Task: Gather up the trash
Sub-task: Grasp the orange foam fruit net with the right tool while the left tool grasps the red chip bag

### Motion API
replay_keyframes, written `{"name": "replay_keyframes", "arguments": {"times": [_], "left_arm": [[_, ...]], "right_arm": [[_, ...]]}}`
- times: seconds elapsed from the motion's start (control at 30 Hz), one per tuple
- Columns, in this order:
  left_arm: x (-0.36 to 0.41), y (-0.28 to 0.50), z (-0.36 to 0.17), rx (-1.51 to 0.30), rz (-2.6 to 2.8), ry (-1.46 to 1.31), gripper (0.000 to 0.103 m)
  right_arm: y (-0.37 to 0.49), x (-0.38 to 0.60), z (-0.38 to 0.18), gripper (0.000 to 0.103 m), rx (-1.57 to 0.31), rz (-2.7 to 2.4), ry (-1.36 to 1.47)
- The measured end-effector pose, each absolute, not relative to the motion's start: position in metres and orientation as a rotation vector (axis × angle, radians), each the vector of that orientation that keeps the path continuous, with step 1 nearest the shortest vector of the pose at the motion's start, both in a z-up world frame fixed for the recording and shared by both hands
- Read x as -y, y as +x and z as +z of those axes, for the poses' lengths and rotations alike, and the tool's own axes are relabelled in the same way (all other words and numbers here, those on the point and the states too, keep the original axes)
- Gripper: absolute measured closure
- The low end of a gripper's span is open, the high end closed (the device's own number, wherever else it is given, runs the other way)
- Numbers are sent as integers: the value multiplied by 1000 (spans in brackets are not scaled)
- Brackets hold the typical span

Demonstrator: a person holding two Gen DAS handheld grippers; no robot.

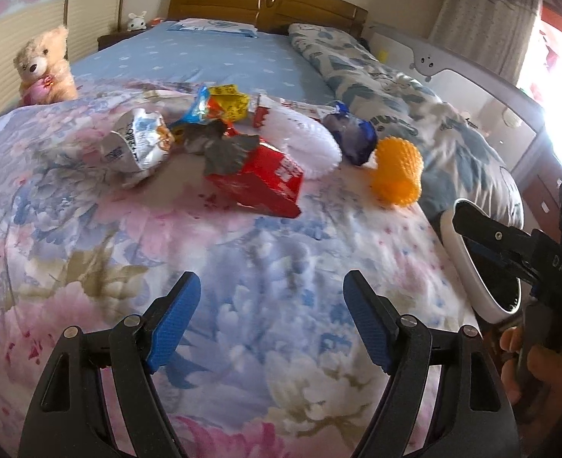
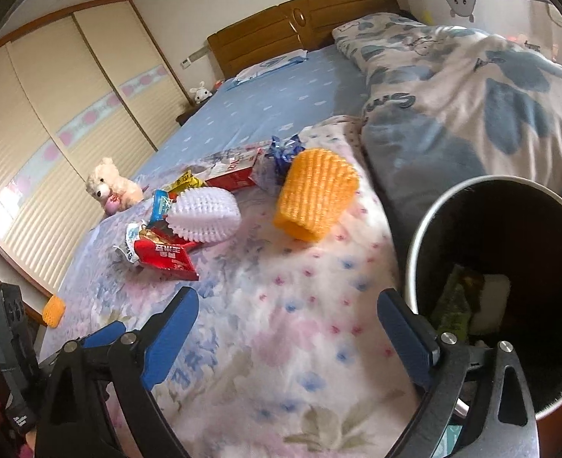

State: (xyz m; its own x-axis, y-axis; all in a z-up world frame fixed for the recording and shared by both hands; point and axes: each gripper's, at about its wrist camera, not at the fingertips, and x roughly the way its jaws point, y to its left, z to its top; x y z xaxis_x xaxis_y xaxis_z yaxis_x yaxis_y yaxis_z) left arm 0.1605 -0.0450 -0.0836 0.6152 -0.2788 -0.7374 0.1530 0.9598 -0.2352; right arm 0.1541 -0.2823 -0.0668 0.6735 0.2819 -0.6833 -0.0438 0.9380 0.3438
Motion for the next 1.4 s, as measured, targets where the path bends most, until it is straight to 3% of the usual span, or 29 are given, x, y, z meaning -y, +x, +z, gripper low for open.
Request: {"name": "replay_keyframes", "arguments": {"times": [1.0,1.03,1.1,1.13,1.17,1.4], "left_arm": [[37,247,-96,-930,-221,-299,23],[38,248,-96,-924,-217,-297,25],[40,250,-98,-916,-218,-287,52],[41,251,-101,-925,-229,-283,65],[41,251,-102,-926,-241,-286,69],[30,229,-95,-890,-248,-280,79]], "right_arm": [[243,274,-84,9,-824,113,278],[245,274,-86,11,-821,105,278],[247,275,-88,29,-821,103,281],[247,274,-89,51,-825,103,280],[248,273,-91,62,-840,99,274],[224,265,-82,72,-806,161,291]]}}
